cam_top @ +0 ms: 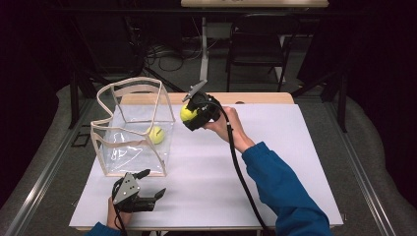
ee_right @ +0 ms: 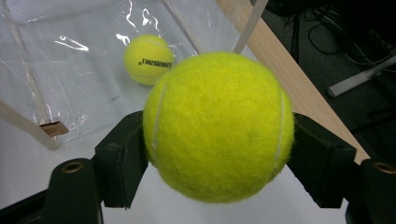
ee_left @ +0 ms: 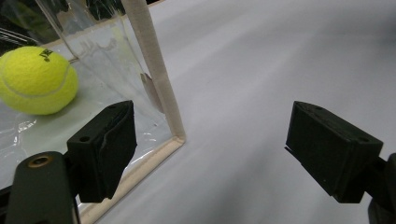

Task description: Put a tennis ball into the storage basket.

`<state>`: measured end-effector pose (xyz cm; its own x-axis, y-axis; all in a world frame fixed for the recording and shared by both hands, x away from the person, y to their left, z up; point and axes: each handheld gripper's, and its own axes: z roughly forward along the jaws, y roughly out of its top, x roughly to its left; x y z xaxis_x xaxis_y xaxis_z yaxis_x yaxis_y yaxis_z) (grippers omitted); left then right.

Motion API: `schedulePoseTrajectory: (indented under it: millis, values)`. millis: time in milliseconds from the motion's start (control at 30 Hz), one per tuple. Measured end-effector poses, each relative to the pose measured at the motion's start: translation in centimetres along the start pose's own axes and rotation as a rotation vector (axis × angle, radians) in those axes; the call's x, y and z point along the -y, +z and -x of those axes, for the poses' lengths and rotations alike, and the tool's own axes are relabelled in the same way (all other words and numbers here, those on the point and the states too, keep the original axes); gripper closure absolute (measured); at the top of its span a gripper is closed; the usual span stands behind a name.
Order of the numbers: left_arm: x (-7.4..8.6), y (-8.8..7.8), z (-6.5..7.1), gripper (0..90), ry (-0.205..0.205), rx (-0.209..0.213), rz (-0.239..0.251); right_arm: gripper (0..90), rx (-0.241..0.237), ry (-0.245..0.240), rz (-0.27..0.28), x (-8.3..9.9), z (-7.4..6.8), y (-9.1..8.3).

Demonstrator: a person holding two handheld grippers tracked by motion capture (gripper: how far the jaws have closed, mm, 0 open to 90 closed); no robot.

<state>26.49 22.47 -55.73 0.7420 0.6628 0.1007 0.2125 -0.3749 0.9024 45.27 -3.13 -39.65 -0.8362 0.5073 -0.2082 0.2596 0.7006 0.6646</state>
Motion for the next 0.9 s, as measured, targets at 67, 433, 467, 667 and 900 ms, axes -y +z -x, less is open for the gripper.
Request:
schedulePoseTrajectory:
  millis: [67, 433, 467, 667, 900]
  values:
    - [0.0, 0.0, 0.0, 16.1, 0.000, 0.000, -0.001, 26.0, -0.001, -0.005, 0.003, -0.2, 0.0, -0.1]
    - [0.0, 0.1, 0.0, 16.1, -0.001, 0.003, 0.000, 26.0, 0.003, -0.002, 0.014, -1.0, 0.3, -0.6]
    - [0.0, 0.1, 0.0, 16.1, 0.001, 0.004, -0.001, 26.0, 0.004, 0.002, 0.014, -1.0, 0.3, -0.7]
    - [-0.1, 0.1, 0.0, 16.2, 0.002, 0.002, 0.004, 26.0, 0.006, -0.005, 0.019, -1.4, 0.3, -0.8]
    - [0.0, 0.0, 0.0, 16.2, -0.002, 0.000, 0.004, 26.0, 0.007, -0.006, 0.025, -1.8, 0.3, -1.0]
